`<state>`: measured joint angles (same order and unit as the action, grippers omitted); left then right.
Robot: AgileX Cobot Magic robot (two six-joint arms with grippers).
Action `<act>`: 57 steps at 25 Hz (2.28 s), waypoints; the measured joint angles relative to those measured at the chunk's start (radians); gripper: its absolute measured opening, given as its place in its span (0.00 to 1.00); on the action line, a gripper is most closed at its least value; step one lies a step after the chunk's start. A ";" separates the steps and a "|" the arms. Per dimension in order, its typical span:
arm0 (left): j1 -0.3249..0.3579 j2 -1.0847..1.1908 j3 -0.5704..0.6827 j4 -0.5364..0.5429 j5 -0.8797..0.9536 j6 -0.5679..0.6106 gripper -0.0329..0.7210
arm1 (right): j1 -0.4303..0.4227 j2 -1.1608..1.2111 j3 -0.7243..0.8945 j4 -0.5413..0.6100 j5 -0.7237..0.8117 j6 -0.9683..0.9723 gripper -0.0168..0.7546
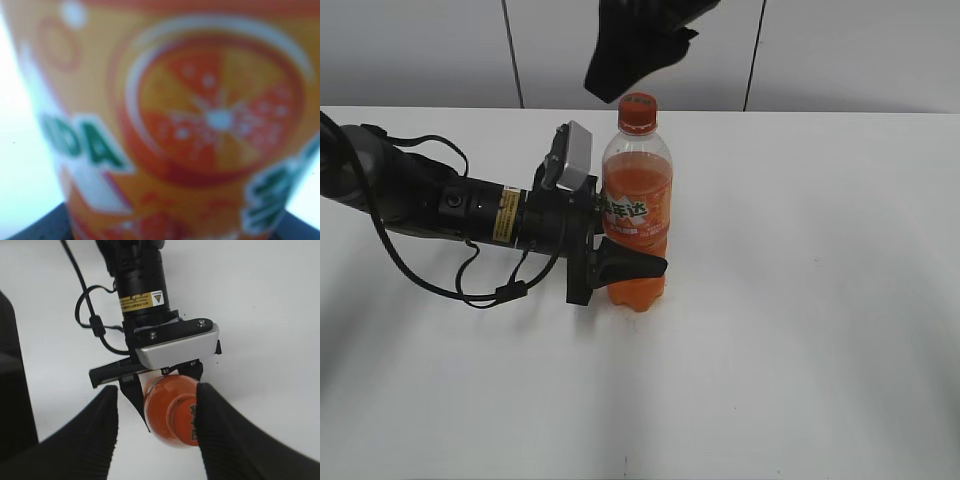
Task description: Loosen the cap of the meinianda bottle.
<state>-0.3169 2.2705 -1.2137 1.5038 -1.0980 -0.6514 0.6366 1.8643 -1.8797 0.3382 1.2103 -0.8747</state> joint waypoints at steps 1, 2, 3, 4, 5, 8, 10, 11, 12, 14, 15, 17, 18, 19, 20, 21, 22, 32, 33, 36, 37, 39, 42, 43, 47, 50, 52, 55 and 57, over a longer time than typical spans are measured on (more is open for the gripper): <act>0.000 0.000 0.000 -0.001 0.001 -0.001 0.57 | 0.000 -0.001 0.000 0.003 -0.013 0.075 0.51; 0.000 0.000 0.000 -0.001 0.001 -0.002 0.57 | 0.000 -0.001 0.000 0.005 -0.027 0.173 0.51; 0.000 0.000 0.000 -0.001 0.001 -0.002 0.57 | 0.000 -0.001 0.000 0.006 -0.043 0.275 0.51; 0.000 0.000 0.000 -0.001 0.001 -0.002 0.57 | 0.000 -0.001 -0.004 0.006 -0.053 0.363 0.51; 0.000 0.000 0.000 -0.001 0.001 -0.002 0.57 | 0.000 -0.001 -0.011 0.006 -0.055 0.464 0.51; 0.000 0.000 0.000 -0.001 0.001 -0.002 0.57 | 0.000 -0.001 -0.039 0.005 -0.047 0.707 0.51; 0.000 0.000 0.000 -0.001 0.001 -0.002 0.57 | 0.000 -0.002 -0.054 -0.008 -0.028 0.846 0.51; 0.000 0.000 0.000 -0.001 0.001 -0.002 0.57 | 0.000 -0.002 -0.057 -0.025 -0.014 0.906 0.51; 0.000 0.000 0.000 -0.001 0.001 -0.002 0.57 | 0.000 -0.003 -0.059 -0.046 -0.007 0.978 0.51; -0.001 0.000 0.000 -0.002 0.001 -0.002 0.57 | 0.000 -0.003 -0.061 -0.118 0.000 1.108 0.51; -0.001 0.000 0.000 -0.002 0.001 -0.002 0.57 | 0.000 -0.003 -0.061 -0.151 0.003 1.152 0.51; -0.001 0.000 0.000 -0.002 0.001 -0.002 0.57 | 0.000 -0.003 -0.061 -0.181 0.003 1.223 0.51; -0.001 0.000 0.000 -0.002 0.001 -0.002 0.57 | 0.000 0.001 -0.062 -0.183 0.004 1.239 0.51; -0.001 0.000 0.000 -0.002 0.001 -0.002 0.57 | 0.001 0.005 -0.063 -0.181 0.004 1.251 0.51; -0.001 0.000 0.000 -0.002 0.001 -0.002 0.57 | 0.002 0.012 -0.064 -0.174 0.004 1.257 0.51; -0.001 0.000 0.000 -0.003 0.002 -0.002 0.57 | 0.002 0.021 -0.064 -0.165 0.005 1.261 0.51; -0.001 0.000 0.000 -0.003 0.002 -0.002 0.57 | 0.002 0.031 -0.064 -0.160 0.005 1.264 0.51; -0.001 0.000 0.000 -0.003 0.002 -0.002 0.57 | 0.002 0.072 -0.064 -0.168 0.006 1.296 0.51; -0.001 0.000 0.000 -0.003 0.002 -0.002 0.57 | 0.002 0.077 -0.064 -0.168 0.006 1.297 0.51; -0.001 0.000 0.000 -0.003 0.002 -0.002 0.57 | 0.002 0.083 -0.063 -0.168 0.006 1.299 0.51; -0.001 0.000 0.000 -0.003 0.002 -0.002 0.57 | 0.002 0.083 -0.063 -0.168 0.006 1.299 0.51; -0.001 0.000 0.000 -0.003 0.002 -0.002 0.57 | 0.002 0.083 -0.061 -0.171 0.006 1.301 0.51; -0.001 0.000 0.000 -0.003 0.002 -0.002 0.57 | 0.002 0.083 -0.056 -0.175 0.006 1.301 0.51; -0.001 0.000 0.000 -0.003 0.002 -0.002 0.57 | 0.003 0.083 -0.054 -0.175 0.006 1.301 0.51; -0.001 0.000 0.000 -0.003 0.002 -0.002 0.57 | 0.018 0.083 -0.051 -0.183 0.006 1.301 0.51; -0.001 0.000 0.000 -0.003 0.002 -0.002 0.57 | 0.024 0.084 -0.035 -0.192 0.006 1.301 0.51; -0.001 0.000 0.000 -0.003 0.002 -0.002 0.57 | 0.025 0.090 -0.034 -0.198 0.007 1.302 0.51; -0.001 0.000 0.000 -0.003 0.002 -0.002 0.57 | 0.025 0.099 -0.034 -0.201 0.007 1.302 0.51; -0.001 0.000 0.000 -0.003 0.002 -0.002 0.57 | 0.025 0.099 -0.034 -0.203 0.007 1.302 0.51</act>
<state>-0.3178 2.2705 -1.2137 1.5005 -1.0961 -0.6534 0.6615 1.9632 -1.9139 0.1352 1.2173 0.4270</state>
